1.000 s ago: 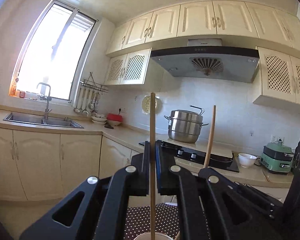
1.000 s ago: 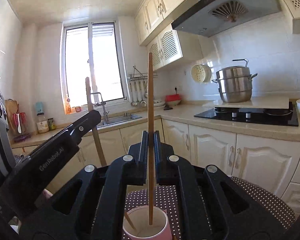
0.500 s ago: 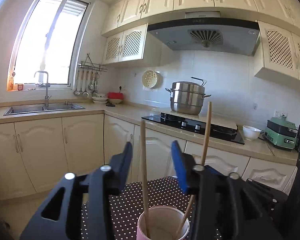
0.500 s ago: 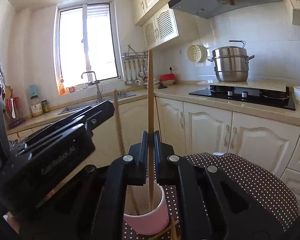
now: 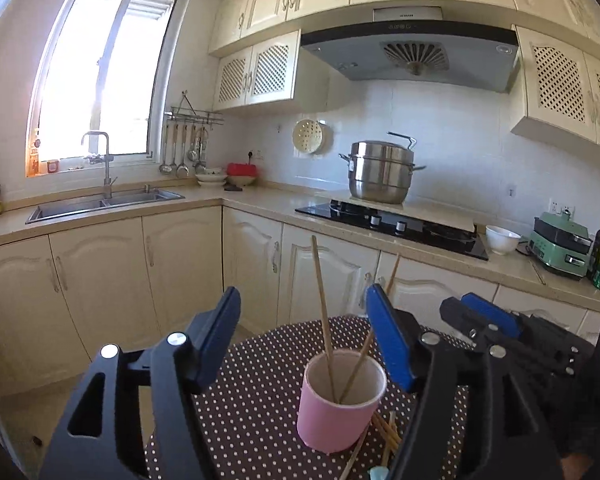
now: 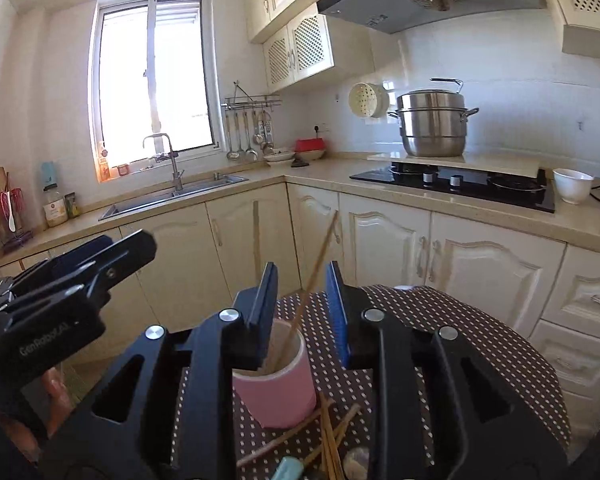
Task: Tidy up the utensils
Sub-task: 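Open both tools to release the chopsticks into the cup and withdraw, then close the left tool on a chopstick while the right tool grasps another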
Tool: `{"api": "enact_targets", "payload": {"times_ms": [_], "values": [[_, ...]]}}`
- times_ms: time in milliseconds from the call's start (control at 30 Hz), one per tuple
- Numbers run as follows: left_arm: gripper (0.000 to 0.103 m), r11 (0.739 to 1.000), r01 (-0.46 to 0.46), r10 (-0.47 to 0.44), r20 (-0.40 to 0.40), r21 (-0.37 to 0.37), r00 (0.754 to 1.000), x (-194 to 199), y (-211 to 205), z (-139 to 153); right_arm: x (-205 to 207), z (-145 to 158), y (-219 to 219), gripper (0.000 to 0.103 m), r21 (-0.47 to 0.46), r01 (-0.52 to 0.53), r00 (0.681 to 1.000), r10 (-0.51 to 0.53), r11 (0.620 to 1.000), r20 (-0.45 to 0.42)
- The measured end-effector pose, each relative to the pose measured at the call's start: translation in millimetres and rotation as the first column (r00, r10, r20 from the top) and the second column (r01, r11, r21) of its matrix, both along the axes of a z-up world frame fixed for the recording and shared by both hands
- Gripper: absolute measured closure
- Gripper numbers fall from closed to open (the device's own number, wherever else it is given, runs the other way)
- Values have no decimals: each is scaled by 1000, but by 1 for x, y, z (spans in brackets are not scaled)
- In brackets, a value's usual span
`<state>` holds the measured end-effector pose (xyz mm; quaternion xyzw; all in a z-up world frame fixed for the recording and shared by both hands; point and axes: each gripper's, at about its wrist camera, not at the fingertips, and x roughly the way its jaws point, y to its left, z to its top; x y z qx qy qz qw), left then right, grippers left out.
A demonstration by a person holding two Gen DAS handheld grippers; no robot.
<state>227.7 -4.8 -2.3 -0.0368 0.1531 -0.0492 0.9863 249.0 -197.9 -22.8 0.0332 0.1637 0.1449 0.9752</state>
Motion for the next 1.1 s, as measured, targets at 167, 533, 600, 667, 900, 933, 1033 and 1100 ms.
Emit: {"api": "enact_targets", "payload": {"times_ms": [167, 533, 600, 667, 900, 933, 1033, 1100], "values": [[39, 985, 169, -168, -196, -13, 966, -19, -13, -20, -39, -12, -28, 77, -47, 48, 994, -52, 998, -93], [39, 846, 533, -464, -495, -3, 734, -84, -85, -101, -137, -71, -80, 77, -126, 132, 949, -162, 983, -272], [39, 826, 564, -472, -519, 23, 713, -97, -95, -112, -151, -78, -84, 77, -144, 141, 941, -177, 980, -287], [39, 808, 587, -473, -543, 46, 694, -108, -103, -123, -165, -86, -89, 77, -152, 142, 935, -183, 978, -304], [57, 754, 647, -444, -640, 111, 628, -130, -134, -152, -190, -100, -100, 56, -118, 148, 923, -180, 982, -340], [61, 754, 646, -433, -650, 119, 625, -129, -136, -155, -191, -100, -102, 56, -110, 146, 923, -175, 983, -343], [74, 752, 647, -414, -675, 126, 612, -124, -143, -161, -193, -101, -104, 56, -94, 144, 923, -168, 985, -345], [75, 743, 653, -399, -688, 145, 607, -122, -148, -166, -193, -101, -107, 56, -88, 140, 923, -162, 986, -350]]}}
